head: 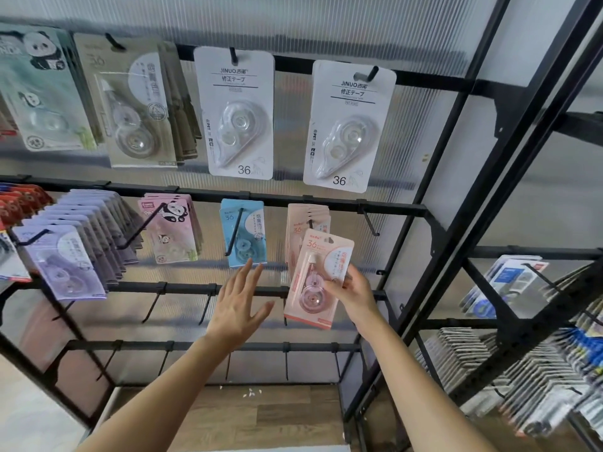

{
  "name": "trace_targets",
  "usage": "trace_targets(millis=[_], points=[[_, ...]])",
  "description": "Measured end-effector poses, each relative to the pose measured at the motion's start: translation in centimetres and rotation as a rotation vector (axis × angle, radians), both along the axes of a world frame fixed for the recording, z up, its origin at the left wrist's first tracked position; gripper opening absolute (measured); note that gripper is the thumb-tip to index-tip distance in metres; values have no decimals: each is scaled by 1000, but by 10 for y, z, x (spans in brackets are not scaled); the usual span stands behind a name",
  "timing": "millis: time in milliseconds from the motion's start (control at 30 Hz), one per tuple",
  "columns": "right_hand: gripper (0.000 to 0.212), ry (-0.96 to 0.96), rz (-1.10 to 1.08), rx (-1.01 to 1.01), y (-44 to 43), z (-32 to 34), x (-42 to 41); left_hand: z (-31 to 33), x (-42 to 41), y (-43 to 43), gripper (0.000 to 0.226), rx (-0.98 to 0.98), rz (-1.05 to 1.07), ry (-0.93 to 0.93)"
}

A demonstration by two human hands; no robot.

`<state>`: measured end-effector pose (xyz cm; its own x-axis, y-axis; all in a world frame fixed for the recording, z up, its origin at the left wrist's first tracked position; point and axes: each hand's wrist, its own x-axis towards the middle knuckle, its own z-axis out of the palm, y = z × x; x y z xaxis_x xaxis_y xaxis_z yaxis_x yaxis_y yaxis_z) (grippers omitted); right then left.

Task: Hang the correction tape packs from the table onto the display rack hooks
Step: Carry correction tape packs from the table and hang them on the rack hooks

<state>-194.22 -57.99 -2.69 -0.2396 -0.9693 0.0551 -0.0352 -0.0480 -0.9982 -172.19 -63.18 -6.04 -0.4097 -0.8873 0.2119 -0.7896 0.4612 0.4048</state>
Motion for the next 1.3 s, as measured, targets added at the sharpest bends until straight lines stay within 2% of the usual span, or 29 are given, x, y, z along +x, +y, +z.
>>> trace_targets(millis=[300, 500, 600, 767, 867, 1033, 1100, 1200, 1300], points=[[43, 114, 72, 43, -19, 13, 0, -1, 13, -9, 96, 30, 60, -19], [37, 100, 117, 30, -21, 13, 0, 4, 12, -11, 99, 43, 106, -85], [37, 103, 125, 37, -22, 9, 0, 7, 11, -12, 89, 53, 121, -127], [33, 166, 29, 115, -33, 9, 1, 8, 10, -10, 74, 49, 137, -149], [38, 221, -73, 189, -44, 11, 1, 13, 10, -8, 69, 51, 138, -187], [41, 228, -172, 232, -57, 12, 1, 17, 14, -6, 94, 26, 140, -258], [40, 266, -206, 230, -61, 9, 1, 16, 16, -4, 97, 24, 150, -251], [41, 348, -245, 228, -63, 6, 2, 13, 18, -1, 83, 24, 159, -257], [58, 389, -281, 239, -57, 1, 8, 14, 22, 5, 74, 1, 172, -367]])
